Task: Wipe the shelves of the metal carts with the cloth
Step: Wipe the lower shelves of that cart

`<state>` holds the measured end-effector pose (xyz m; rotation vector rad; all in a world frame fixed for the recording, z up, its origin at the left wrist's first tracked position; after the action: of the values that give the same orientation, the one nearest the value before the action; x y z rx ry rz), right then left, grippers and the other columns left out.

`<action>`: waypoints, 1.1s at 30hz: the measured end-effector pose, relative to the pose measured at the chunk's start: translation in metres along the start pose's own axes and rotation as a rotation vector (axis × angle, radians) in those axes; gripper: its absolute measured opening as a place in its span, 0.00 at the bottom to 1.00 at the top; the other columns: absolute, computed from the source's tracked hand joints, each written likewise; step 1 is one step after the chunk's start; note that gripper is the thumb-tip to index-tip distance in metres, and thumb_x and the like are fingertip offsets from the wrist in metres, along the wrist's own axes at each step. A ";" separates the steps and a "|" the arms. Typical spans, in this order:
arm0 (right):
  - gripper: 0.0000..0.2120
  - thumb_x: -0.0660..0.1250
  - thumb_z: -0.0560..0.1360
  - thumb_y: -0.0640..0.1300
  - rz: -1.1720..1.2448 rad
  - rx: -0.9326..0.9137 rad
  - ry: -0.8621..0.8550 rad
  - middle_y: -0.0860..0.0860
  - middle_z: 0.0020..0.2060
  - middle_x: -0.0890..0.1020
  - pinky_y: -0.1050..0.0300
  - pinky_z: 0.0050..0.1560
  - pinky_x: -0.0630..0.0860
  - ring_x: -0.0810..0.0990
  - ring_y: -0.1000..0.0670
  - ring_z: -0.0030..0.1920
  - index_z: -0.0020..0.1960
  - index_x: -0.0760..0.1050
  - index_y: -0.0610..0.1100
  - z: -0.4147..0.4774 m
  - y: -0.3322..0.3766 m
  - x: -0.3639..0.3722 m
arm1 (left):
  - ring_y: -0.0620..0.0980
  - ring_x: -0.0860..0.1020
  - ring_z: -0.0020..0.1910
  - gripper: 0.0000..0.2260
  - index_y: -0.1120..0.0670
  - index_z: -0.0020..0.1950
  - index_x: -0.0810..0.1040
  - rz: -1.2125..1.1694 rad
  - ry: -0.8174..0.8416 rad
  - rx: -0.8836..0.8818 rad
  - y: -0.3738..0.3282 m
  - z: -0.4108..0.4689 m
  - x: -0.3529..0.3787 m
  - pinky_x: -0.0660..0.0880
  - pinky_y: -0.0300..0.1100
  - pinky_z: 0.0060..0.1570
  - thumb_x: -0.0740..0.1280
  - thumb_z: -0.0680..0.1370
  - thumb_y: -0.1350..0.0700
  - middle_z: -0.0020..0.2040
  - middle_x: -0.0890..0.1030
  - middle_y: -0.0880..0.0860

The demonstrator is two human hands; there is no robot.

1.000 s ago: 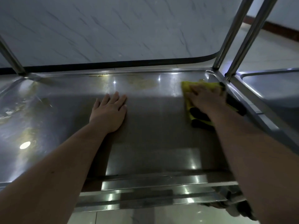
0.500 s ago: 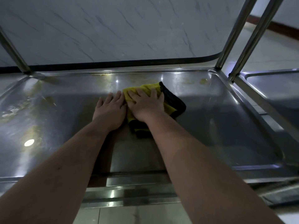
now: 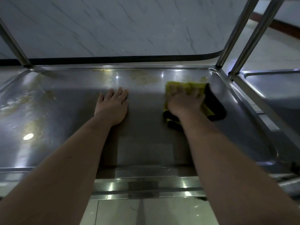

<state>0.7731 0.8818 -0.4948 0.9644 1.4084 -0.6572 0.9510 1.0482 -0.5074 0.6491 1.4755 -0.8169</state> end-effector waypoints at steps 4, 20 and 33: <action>0.25 0.43 0.80 0.61 -0.024 -0.306 -0.020 0.58 0.79 0.48 0.27 0.68 0.34 0.39 0.32 0.76 0.77 0.46 0.64 -0.081 0.095 0.035 | 0.51 0.46 0.79 0.24 0.45 0.80 0.46 0.016 0.016 0.003 -0.001 -0.002 -0.003 0.43 0.56 0.75 0.45 0.83 0.49 0.80 0.46 0.46; 0.24 0.39 0.80 0.62 0.006 0.018 -0.006 0.60 0.78 0.46 0.31 0.73 0.39 0.41 0.37 0.77 0.76 0.42 0.67 -0.064 -0.088 0.003 | 0.53 0.58 0.77 0.20 0.49 0.75 0.64 -0.111 -0.095 0.141 -0.019 -0.039 -0.024 0.43 0.58 0.74 0.51 0.83 0.50 0.76 0.64 0.50; 0.26 0.41 0.81 0.63 -0.031 0.065 0.047 0.59 0.79 0.45 0.33 0.74 0.46 0.45 0.31 0.76 0.78 0.46 0.62 -0.082 -0.099 -0.006 | 0.50 0.42 0.78 0.22 0.38 0.78 0.47 0.000 0.074 -0.030 0.081 -0.101 -0.016 0.38 0.61 0.73 0.44 0.83 0.43 0.79 0.45 0.42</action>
<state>0.6462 0.9031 -0.4975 1.0162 1.4531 -0.7112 0.9571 1.1783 -0.5017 0.6626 1.5521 -0.7760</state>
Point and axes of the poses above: each hand's wrist, its own z-axis towards the middle knuckle, its own x-axis out of the palm, y = z × x, the point moved 9 cm from there along z, towards the middle knuckle
